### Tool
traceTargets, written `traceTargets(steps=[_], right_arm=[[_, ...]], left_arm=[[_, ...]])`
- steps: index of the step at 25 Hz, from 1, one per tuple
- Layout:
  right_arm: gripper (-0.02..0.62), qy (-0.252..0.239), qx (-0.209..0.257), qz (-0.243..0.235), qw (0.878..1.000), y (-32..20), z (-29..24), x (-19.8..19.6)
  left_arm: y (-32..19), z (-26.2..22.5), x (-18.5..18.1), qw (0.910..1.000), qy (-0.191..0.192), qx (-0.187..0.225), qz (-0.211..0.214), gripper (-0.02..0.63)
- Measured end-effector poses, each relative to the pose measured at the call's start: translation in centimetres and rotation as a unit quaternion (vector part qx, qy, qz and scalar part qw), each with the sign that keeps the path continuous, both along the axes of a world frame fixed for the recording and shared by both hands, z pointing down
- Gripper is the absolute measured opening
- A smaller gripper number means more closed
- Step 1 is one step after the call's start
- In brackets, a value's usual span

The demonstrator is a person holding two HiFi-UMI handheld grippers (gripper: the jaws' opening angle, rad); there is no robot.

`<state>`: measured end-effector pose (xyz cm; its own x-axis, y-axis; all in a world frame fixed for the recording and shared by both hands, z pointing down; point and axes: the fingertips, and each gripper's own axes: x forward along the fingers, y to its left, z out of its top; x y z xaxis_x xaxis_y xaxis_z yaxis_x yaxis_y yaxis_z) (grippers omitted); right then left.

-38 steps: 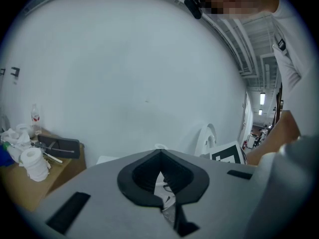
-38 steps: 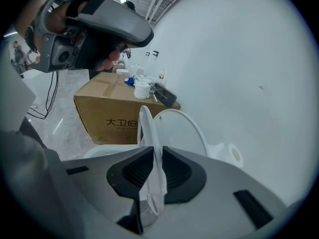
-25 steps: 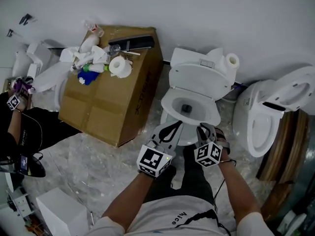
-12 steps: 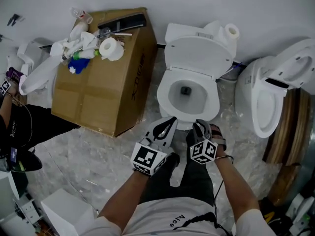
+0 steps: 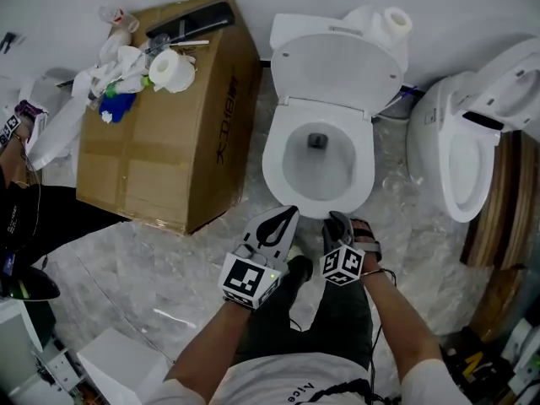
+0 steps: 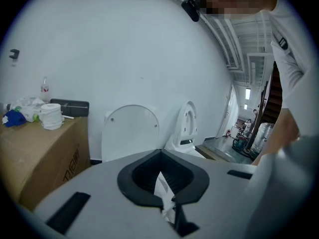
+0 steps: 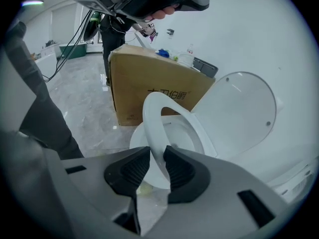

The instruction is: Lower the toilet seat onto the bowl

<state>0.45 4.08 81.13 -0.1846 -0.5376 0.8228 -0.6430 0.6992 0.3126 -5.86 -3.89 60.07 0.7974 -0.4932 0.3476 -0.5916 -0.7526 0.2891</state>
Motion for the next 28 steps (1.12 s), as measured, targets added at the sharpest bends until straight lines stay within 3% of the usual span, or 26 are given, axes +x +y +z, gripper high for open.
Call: traceTargets(steps=[28], right_arm=[[0.105,0.029,-0.074,-0.047,0.996,3.8,18.5,-1.5]], left_arm=[[1.7,11.2,0.8,0.9999,0.002,-0.011,0.001,0.009]])
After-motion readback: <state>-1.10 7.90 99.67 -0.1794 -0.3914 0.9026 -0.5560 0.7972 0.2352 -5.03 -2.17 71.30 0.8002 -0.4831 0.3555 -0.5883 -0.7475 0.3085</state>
